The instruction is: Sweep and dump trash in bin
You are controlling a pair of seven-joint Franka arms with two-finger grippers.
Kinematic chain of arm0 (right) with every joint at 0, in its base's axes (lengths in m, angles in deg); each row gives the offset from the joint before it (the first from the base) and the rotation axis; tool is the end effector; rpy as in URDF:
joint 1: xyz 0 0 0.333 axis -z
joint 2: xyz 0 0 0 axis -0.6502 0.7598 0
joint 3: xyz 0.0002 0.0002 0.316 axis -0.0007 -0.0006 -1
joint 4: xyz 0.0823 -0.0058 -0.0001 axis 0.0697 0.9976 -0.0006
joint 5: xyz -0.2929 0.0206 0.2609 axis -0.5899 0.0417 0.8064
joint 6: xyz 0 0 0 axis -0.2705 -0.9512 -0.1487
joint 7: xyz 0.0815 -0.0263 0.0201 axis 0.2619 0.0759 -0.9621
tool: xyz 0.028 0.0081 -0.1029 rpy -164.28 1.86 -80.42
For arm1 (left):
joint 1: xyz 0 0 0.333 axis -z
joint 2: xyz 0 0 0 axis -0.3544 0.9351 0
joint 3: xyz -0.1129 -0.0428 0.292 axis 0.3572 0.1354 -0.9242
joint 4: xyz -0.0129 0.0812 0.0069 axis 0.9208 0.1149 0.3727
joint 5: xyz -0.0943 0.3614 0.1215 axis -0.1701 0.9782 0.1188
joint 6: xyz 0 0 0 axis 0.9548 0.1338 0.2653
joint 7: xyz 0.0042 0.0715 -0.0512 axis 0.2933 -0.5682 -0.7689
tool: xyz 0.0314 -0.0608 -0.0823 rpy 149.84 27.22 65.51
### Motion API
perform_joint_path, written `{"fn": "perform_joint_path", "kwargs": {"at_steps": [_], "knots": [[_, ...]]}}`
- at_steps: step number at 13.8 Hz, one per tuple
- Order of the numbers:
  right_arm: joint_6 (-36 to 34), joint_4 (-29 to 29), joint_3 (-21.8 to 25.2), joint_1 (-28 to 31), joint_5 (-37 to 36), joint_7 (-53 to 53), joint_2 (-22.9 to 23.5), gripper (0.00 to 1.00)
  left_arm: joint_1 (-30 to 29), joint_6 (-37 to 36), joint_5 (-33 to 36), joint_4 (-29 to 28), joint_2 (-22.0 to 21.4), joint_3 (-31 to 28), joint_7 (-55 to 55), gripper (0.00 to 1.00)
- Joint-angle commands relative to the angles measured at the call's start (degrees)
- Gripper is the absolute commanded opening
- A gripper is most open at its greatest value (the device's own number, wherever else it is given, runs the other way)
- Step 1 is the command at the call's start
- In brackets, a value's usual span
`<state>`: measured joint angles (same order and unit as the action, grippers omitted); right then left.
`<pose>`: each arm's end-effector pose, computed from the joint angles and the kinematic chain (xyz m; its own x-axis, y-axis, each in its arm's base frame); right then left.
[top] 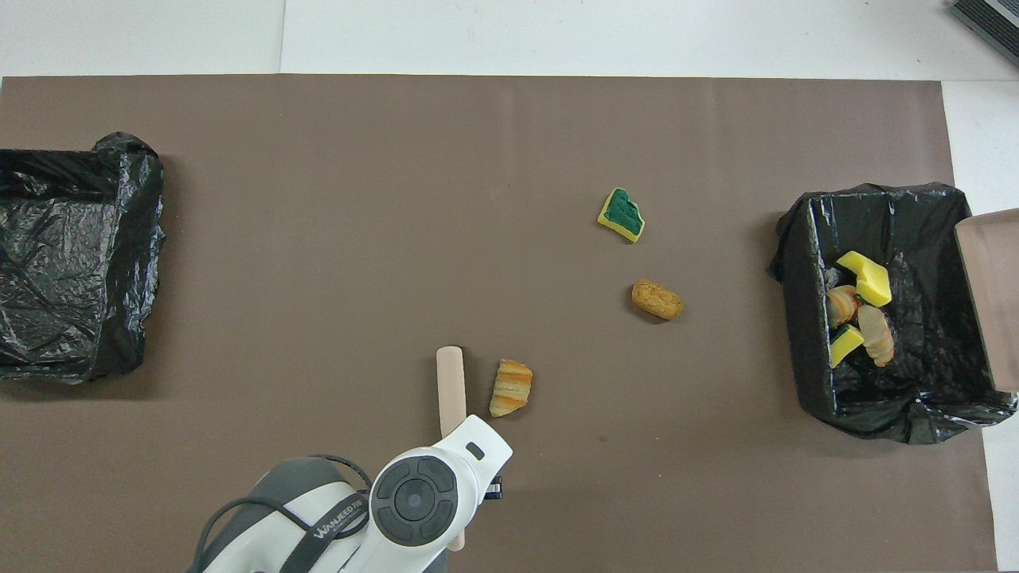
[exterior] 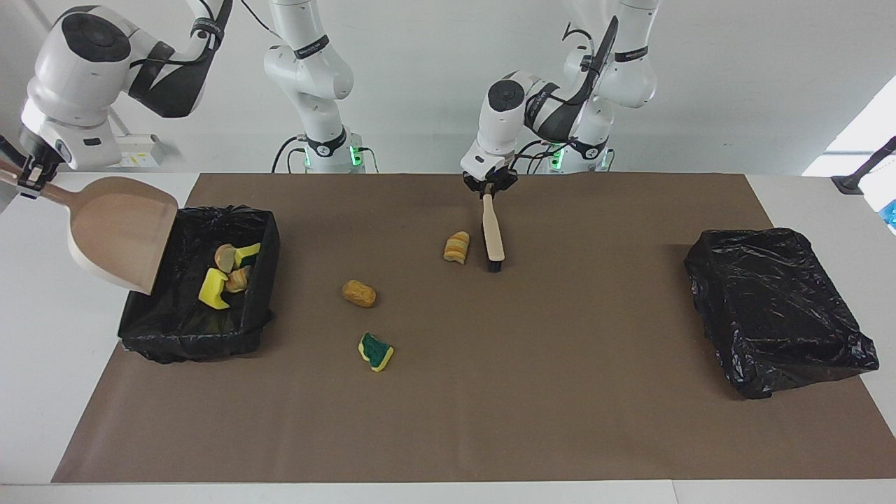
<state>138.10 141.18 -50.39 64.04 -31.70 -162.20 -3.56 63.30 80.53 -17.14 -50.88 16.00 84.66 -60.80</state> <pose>0.5326 -0.2114 0.5948 -0.0739 0.6870 -0.7228 0.9927 0.1203 0.0128 0.2940 -0.3579 0.3436 0.9860 -0.0368 -0.1627 -0.0340 -0.9992 0.0201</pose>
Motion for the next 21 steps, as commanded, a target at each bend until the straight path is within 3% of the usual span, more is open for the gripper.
{"fn": "perform_joint_path", "kwargs": {"at_steps": [1, 3, 8, 13, 18, 21], "knots": [[-4.6, -4.1, -0.3, -0.4, 6.5, 0.6, 0.7, 0.00, 0.4, 0.2, -1.0, 0.4, 0.7, -1.1, 2.5, 1.00], [-10.2, -7.0, -0.4, -1.5, 13.3, 1.5, 1.9, 0.00, -0.4, 0.1, -0.9, 1.1, 0.8, -1.2, 2.5, 1.00], [-18.7, -6.0, -0.7, -3.1, 28.9, 17.4, 1.0, 0.00, -5.6, -1.6, -0.7, 3.3, 0.2, -1.3, 2.5, 1.00], [-17.8, -3.9, -1.1, -11.9, 33.9, 42.2, 0.4, 0.00, -13.1, -10.1, 1.1, 9.7, -1.4, -1.5, 4.0, 1.00], [-14.0, -2.9, -1.2, -21.8, 39.3, 75.9, 4.1, 0.00, -27.8, -17.9, 1.2, 15.6, -3.4, -1.6, 16.2, 1.00], [-9.0, -3.3, -1.2, -26.9, 41.3, 86.6, 8.2, 0.00, -35.0, -21.0, 4.2, 19.0, -3.3, -1.6, 23.9, 1.00]]}}
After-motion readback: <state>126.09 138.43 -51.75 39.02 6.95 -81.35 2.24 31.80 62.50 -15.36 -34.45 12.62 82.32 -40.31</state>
